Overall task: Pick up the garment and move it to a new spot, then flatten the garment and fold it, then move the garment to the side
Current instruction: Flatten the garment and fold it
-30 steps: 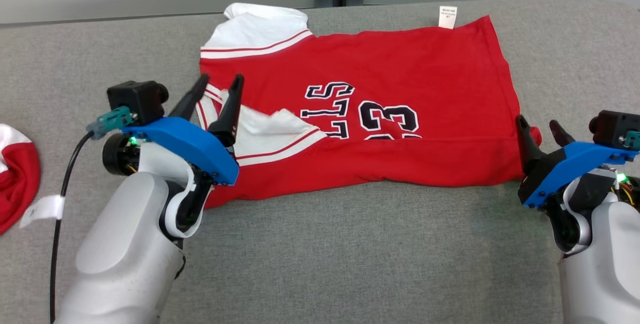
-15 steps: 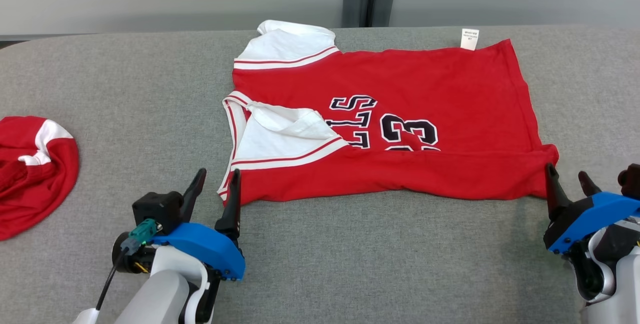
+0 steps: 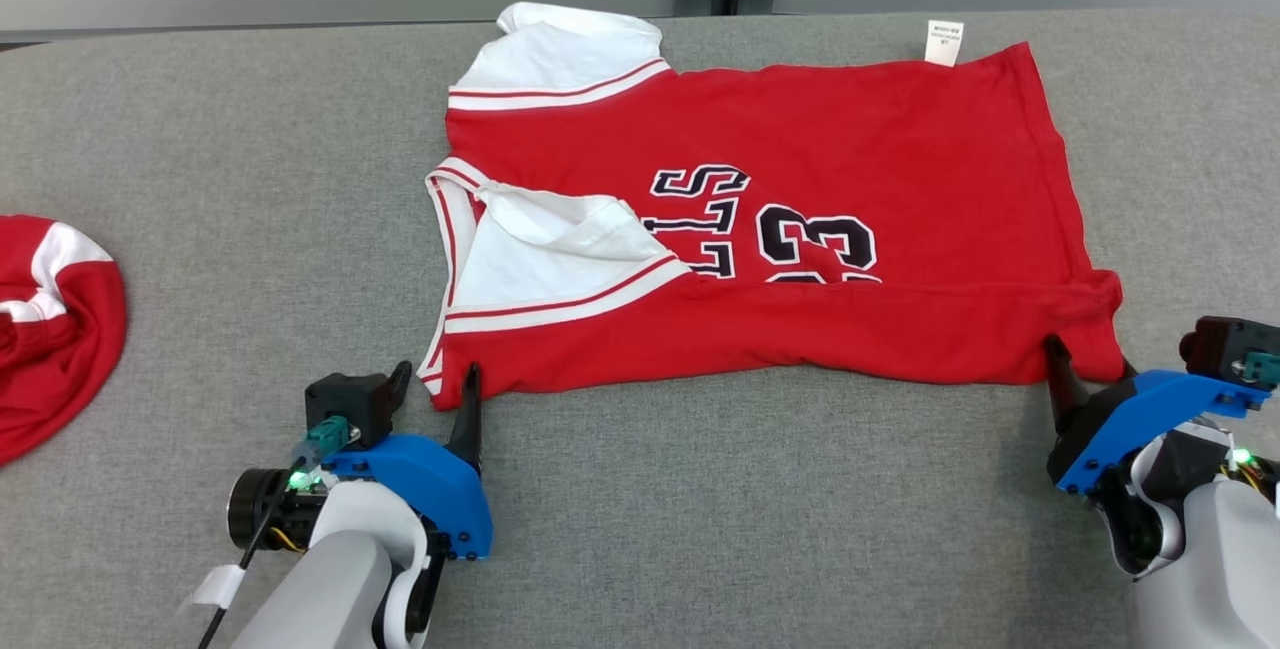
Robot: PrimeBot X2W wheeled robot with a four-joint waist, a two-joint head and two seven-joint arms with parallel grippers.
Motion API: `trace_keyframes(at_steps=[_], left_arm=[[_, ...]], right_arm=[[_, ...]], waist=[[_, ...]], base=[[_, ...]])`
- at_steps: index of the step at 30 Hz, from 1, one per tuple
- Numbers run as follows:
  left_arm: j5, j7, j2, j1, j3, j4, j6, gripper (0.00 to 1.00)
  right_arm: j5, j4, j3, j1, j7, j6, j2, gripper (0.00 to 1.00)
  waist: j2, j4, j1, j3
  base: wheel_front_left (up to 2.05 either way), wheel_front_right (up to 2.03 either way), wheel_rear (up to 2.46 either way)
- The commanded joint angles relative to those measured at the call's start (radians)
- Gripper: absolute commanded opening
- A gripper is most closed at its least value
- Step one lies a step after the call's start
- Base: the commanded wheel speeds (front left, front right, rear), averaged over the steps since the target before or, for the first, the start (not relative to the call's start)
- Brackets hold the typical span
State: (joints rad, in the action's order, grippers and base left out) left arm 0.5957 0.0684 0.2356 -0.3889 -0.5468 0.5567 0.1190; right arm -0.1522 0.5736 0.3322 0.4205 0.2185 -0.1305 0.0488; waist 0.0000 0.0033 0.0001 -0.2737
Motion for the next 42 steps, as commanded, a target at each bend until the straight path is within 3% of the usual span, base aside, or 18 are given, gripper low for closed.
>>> trace_keyframes(at_steps=[1,7,8,9,10,11,19,28,34,40,41,42], left_arm=[[0.0,-0.012,-0.004,-0.01,-0.005,0.016,0.007,1.0],[0.014,-0.073,-0.03,-0.032,-0.029,0.092,-0.009,1.0],[0.013,-0.077,-0.034,-0.037,-0.033,0.101,-0.009,0.84],[0.014,-0.079,-0.039,-0.041,-0.036,0.109,-0.013,0.44],[0.019,-0.088,-0.043,-0.043,-0.041,0.118,-0.019,0.0],[0.027,-0.09,-0.049,-0.043,-0.042,0.125,-0.028,0.0],[0.056,-0.021,-0.034,-0.008,-0.003,0.091,-0.03,0.0],[0.07,-0.032,0.028,0.135,0.0,-0.084,0.007,0.0],[0.086,-0.097,0.08,0.293,-0.009,-0.273,0.075,0.0],[0.099,-0.164,0.118,0.417,-0.016,-0.434,0.149,0.0],[0.102,-0.171,0.124,0.427,-0.015,-0.452,0.157,0.3],[0.102,-0.176,0.129,0.432,-0.013,-0.466,0.162,0.76]], right_arm=[[0.018,0.02,0.001,0.015,-0.001,0.0,0.003,1.0],[0.013,0.091,-0.022,0.05,0.003,-0.001,-0.001,1.0],[0.011,0.101,-0.025,0.054,0.01,-0.001,-0.001,1.0],[0.01,0.11,-0.03,0.057,0.015,-0.001,-0.003,0.87],[0.008,0.116,-0.034,0.059,0.014,-0.001,-0.004,0.38],[0.006,0.119,-0.041,0.062,0.012,-0.002,-0.005,0.0],[-0.012,0.059,-0.047,0.021,-0.005,0.0,0.003,0.0],[-0.036,-0.11,-0.026,-0.125,0.073,0.0,0.004,0.0],[-0.09,-0.241,-0.027,-0.268,0.147,0.0,0.004,0.0],[-0.122,-0.292,-0.023,-0.351,0.181,0.0,0.004,0.0],[-0.124,-0.295,-0.022,-0.355,0.18,0.0,0.004,0.97],[-0.127,-0.298,-0.019,-0.359,0.177,0.0,0.004,1.0]], waist=[[0.0,-0.001,-0.0001,-0.004],[0.0,0.001,-0.0001,-0.017],[0.0,0.0,-0.0001,-0.018],[0.0,-0.001,-0.0001,-0.019],[0.0,-0.003,-0.0001,-0.018],[0.0,-0.005,-0.0001,-0.017],[0.0,-0.01,-0.0001,0.044],[0.0,0.001,-0.0001,0.119],[0.0,0.005,-0.0001,0.149],[0.0,0.016,-0.0001,0.15],[0.0,0.018,-0.0001,0.148],[0.0,0.021,-0.0001,0.146]], base=[[0.0,0.0,0.0],[0.0,0.0,0.0],[0.0,0.0,0.0],[0.0,0.0,0.0],[0.0,0.0,0.0],[0.0,0.0,0.0],[0.0,0.0,0.0],[0.0,0.0,0.0],[0.0,0.0,0.0],[0.0,0.0,0.0],[0.0,0.0,0.0],[0.0,0.0,0.0]])
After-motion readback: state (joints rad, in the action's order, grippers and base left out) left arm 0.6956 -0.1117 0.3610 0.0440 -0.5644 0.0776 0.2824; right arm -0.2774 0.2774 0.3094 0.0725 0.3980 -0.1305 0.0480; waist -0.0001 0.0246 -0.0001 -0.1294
